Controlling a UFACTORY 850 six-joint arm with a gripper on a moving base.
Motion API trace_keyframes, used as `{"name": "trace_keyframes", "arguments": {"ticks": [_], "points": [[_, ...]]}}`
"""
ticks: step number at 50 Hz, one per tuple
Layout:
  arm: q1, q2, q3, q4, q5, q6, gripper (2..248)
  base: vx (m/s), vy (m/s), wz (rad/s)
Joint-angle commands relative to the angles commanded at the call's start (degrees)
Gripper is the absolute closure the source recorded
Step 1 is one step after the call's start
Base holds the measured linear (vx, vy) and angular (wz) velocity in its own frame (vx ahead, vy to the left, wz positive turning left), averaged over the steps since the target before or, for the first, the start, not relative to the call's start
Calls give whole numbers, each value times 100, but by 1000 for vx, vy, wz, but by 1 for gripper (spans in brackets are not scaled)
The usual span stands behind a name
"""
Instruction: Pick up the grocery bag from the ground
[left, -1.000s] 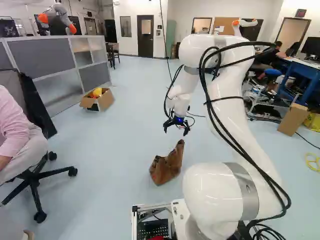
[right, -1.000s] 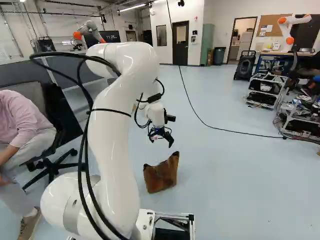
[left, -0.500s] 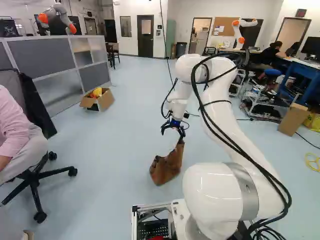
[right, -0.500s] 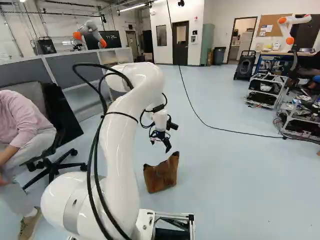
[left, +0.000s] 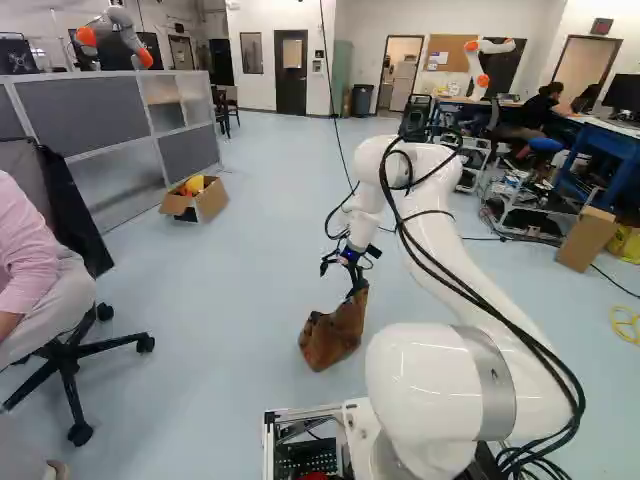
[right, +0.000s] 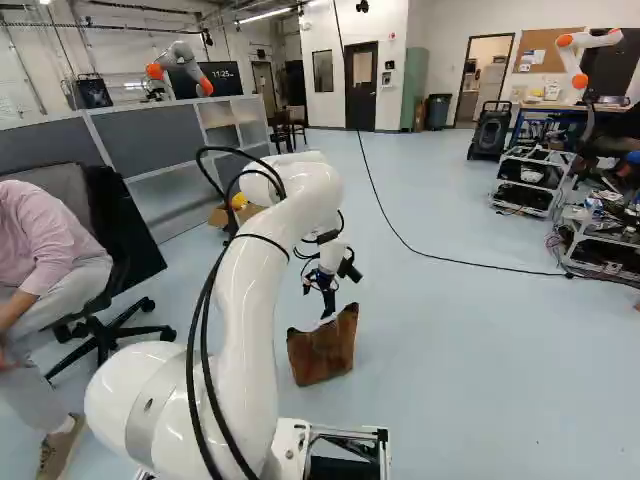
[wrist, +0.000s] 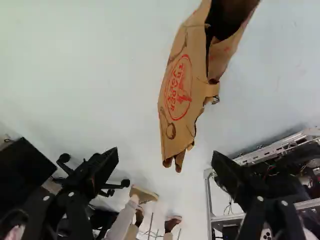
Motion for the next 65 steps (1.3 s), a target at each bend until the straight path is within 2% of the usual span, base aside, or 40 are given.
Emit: {"name": "trace_keyframes", "arguments": {"ticks": [15, 43, 65], "points": [[-169, -598, -490, 77, -56, 0, 3, 0, 0, 0], [-235, -1721, -1502, 77, -56, 0, 3, 0, 0, 0], [-237, -1849, -1626, 77, -56, 0, 3, 0, 0, 0]]}}
